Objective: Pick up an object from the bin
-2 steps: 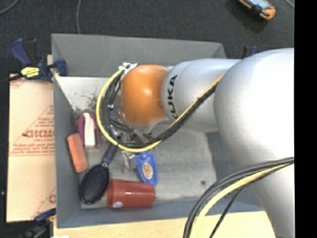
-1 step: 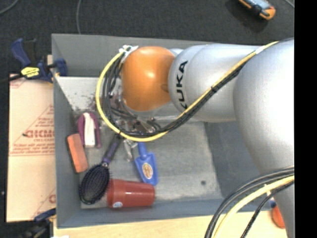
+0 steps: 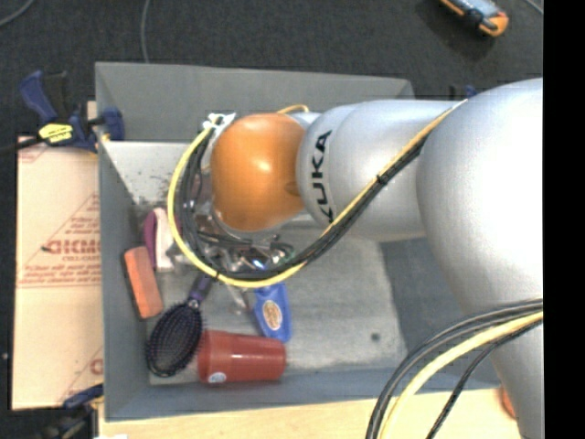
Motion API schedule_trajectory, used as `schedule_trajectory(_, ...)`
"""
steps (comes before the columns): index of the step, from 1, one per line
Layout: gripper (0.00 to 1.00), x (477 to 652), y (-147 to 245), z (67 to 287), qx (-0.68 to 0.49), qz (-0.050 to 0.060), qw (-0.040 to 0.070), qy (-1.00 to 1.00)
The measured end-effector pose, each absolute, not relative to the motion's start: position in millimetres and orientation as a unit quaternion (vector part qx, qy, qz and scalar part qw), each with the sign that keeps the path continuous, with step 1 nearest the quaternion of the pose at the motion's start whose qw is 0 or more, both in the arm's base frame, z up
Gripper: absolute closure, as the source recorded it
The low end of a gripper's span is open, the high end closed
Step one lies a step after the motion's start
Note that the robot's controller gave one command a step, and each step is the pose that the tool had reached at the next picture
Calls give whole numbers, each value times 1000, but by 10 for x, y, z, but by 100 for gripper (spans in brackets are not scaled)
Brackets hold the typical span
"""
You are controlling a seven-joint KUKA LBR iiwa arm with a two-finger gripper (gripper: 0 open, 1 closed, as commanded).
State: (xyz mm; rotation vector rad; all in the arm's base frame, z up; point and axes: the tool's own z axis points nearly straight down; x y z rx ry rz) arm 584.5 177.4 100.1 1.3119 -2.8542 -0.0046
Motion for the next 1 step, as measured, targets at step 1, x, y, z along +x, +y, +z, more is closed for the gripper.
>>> schedule_trajectory(1, 0, 5997, 1637, 712, 497, 0, -4, -868)
